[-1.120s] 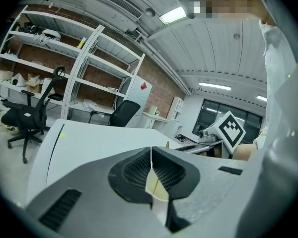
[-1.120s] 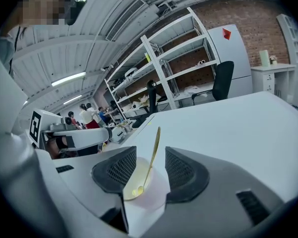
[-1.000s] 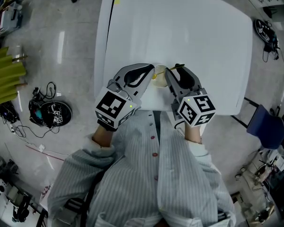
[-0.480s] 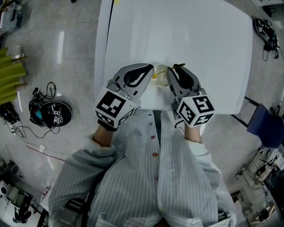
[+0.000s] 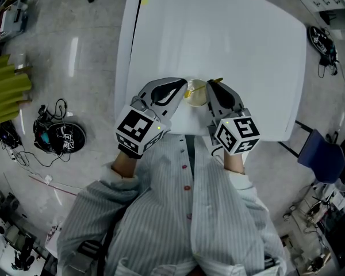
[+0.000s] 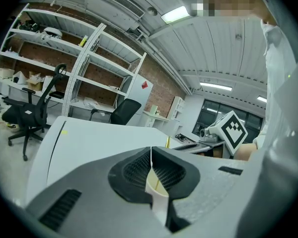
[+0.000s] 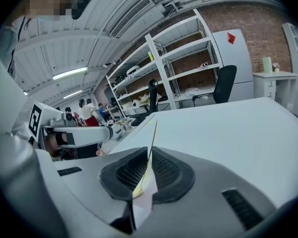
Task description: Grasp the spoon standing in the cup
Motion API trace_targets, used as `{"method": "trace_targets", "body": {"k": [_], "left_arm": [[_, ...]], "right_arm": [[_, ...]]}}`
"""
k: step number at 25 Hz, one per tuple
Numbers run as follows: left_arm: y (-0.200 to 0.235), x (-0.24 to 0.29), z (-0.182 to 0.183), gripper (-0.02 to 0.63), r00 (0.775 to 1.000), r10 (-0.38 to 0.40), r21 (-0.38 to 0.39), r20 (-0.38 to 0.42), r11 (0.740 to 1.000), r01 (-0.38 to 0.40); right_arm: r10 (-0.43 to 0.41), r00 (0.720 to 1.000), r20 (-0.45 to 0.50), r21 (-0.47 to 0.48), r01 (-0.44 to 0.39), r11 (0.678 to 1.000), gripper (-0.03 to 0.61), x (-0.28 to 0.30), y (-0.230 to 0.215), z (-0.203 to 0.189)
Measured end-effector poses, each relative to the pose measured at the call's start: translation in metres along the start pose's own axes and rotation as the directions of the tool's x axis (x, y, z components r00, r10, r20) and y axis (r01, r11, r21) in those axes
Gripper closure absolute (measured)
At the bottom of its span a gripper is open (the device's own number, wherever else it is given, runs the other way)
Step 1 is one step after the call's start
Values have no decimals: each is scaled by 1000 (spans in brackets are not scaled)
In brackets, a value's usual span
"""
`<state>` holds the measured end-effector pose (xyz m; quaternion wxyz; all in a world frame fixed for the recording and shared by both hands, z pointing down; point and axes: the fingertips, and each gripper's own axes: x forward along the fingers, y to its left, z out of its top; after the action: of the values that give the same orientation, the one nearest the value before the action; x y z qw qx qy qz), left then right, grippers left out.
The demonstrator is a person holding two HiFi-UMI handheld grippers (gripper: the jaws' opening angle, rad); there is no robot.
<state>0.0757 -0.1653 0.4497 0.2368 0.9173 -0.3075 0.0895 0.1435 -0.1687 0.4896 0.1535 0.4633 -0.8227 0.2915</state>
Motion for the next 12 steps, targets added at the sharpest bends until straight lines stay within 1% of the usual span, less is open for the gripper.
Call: {"method": "trace_targets", "body": {"k": [12], "left_arm": [[1, -5, 10, 600, 1000, 10, 0, 25, 1000, -10]], "right_arm": [[43, 999, 7, 8, -43, 999, 565, 0, 11, 9]]}}
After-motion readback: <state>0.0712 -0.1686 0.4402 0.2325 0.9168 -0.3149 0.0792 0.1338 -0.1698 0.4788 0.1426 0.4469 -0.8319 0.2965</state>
